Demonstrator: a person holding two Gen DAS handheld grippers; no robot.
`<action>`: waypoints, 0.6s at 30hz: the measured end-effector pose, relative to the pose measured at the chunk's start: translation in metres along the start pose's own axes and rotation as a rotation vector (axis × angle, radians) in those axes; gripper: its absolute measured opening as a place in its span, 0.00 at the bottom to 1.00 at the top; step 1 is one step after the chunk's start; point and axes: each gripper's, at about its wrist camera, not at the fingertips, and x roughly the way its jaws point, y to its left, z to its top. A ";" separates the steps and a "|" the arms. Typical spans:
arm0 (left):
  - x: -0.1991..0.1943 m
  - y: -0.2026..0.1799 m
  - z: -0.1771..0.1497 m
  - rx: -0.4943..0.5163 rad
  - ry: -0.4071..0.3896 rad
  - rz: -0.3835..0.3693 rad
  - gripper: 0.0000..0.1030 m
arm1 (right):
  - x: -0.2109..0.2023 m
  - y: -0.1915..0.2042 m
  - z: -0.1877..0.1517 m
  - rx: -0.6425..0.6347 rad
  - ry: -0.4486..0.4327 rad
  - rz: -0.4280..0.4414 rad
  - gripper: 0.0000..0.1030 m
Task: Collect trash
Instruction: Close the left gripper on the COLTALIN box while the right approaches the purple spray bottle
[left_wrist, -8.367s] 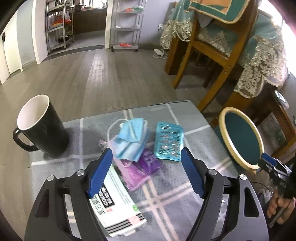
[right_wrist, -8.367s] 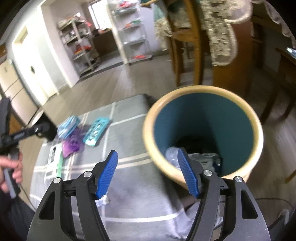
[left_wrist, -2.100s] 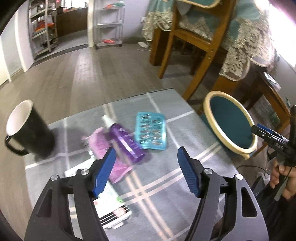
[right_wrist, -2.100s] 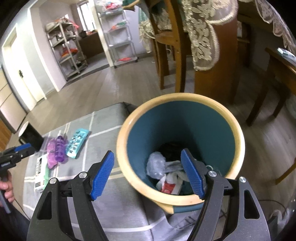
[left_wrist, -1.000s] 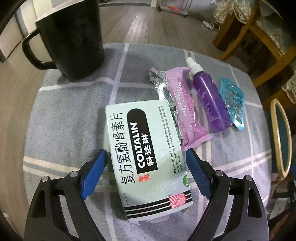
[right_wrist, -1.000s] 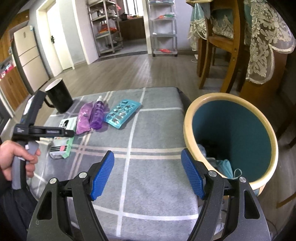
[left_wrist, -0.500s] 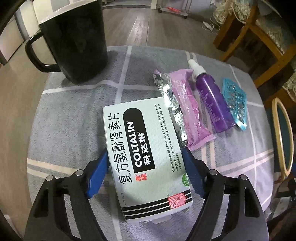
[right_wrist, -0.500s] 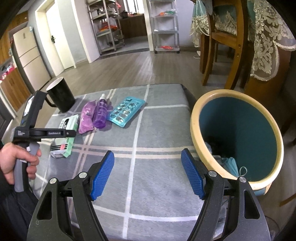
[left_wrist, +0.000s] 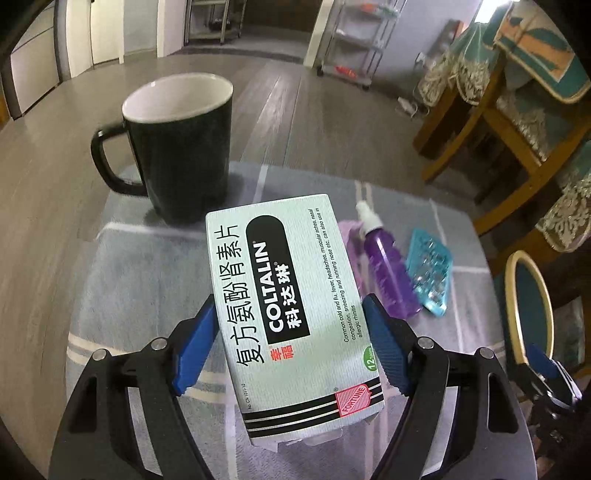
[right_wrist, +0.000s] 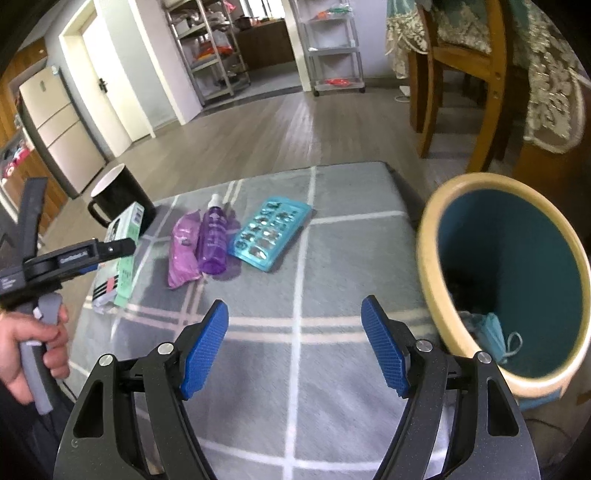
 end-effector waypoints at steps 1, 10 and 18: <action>-0.003 0.000 0.001 0.000 -0.012 -0.004 0.73 | 0.003 0.003 0.004 -0.002 0.004 0.003 0.69; -0.002 -0.007 0.022 -0.028 -0.067 -0.026 0.74 | 0.041 0.044 0.046 -0.071 0.038 0.042 0.60; -0.014 0.007 0.033 -0.076 -0.122 -0.030 0.74 | 0.094 0.082 0.073 -0.153 0.121 0.050 0.52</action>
